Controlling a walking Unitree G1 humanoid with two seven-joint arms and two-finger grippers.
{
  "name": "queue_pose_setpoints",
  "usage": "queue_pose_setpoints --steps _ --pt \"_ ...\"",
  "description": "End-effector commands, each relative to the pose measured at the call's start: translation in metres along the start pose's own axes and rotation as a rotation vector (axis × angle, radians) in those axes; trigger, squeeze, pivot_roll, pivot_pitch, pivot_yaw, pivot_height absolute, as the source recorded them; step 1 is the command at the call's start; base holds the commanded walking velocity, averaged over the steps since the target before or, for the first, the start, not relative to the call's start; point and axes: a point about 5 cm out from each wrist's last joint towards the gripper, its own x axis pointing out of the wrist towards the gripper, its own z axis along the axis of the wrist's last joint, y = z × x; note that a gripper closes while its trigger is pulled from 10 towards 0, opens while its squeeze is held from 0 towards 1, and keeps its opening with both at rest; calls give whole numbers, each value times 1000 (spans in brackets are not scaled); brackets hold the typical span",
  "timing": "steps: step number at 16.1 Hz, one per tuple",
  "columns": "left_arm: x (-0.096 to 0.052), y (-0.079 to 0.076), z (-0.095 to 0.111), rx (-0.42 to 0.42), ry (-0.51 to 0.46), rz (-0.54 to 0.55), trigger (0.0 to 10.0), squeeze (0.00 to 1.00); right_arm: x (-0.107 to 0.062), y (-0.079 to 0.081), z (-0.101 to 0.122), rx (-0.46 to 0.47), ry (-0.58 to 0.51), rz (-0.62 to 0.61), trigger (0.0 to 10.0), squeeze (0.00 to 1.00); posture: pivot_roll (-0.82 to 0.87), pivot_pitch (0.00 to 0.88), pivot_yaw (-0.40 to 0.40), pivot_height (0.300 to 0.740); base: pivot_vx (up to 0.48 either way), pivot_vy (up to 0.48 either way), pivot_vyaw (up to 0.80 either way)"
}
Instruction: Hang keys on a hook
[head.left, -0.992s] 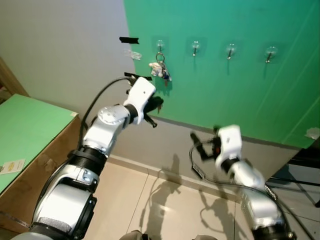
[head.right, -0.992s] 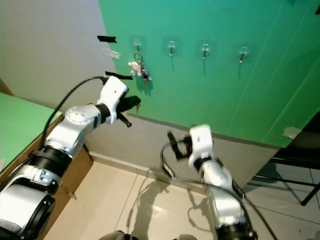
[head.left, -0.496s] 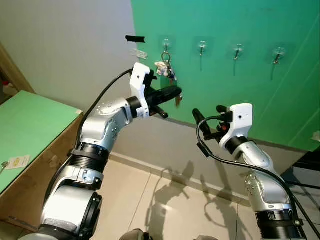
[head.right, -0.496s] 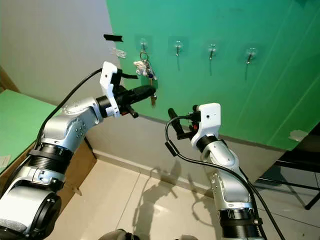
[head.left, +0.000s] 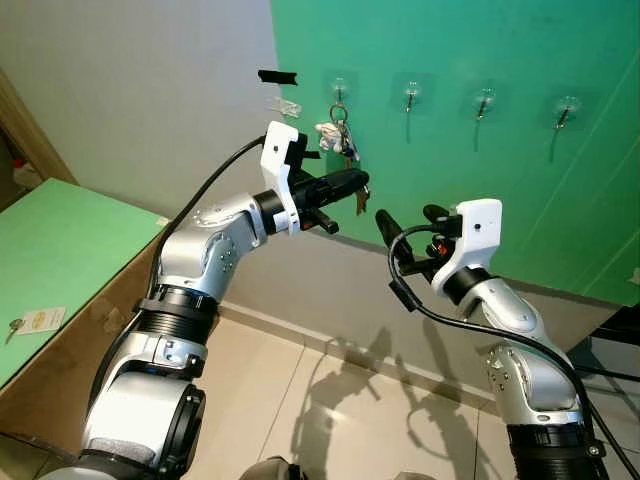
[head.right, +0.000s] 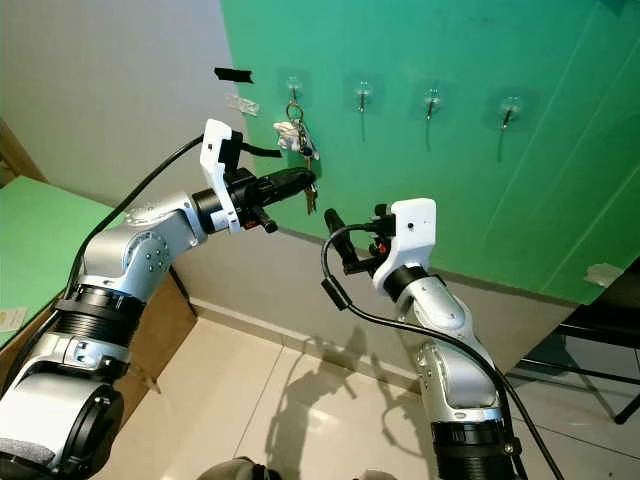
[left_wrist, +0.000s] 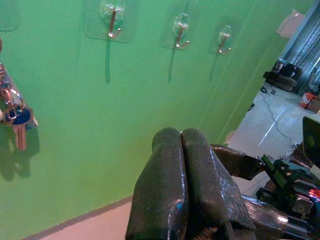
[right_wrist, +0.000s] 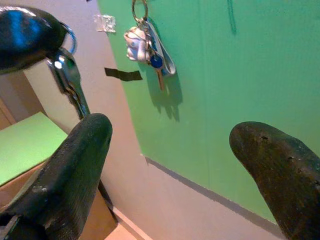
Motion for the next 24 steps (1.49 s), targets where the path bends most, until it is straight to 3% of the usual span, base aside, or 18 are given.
queue_pose_setpoints --steps 1,8,14,23,24 --pt "0 -3 0 10 5 -11 10000 0 1 6 5 5 -4 20 10000 0 -199 0 85 722 0 0 0" --pt "1 -2 -2 27 22 -6 10000 0 7 28 19 21 -31 101 10000 0 -203 0 85 722 0 0 0" --pt "2 -2 -2 23 19 -6 10000 0 8 40 16 23 -3 158 10000 0 -202 0 83 722 0 0 0" --pt "4 -5 -4 22 30 -24 10000 0 17 45 15 1 -9 155 10000 0 -194 0 75 722 0 0 0" --pt "4 -5 -4 23 29 -23 10000 0 17 44 14 1 -10 155 8863 0 -193 0 74 722 0 0 0"
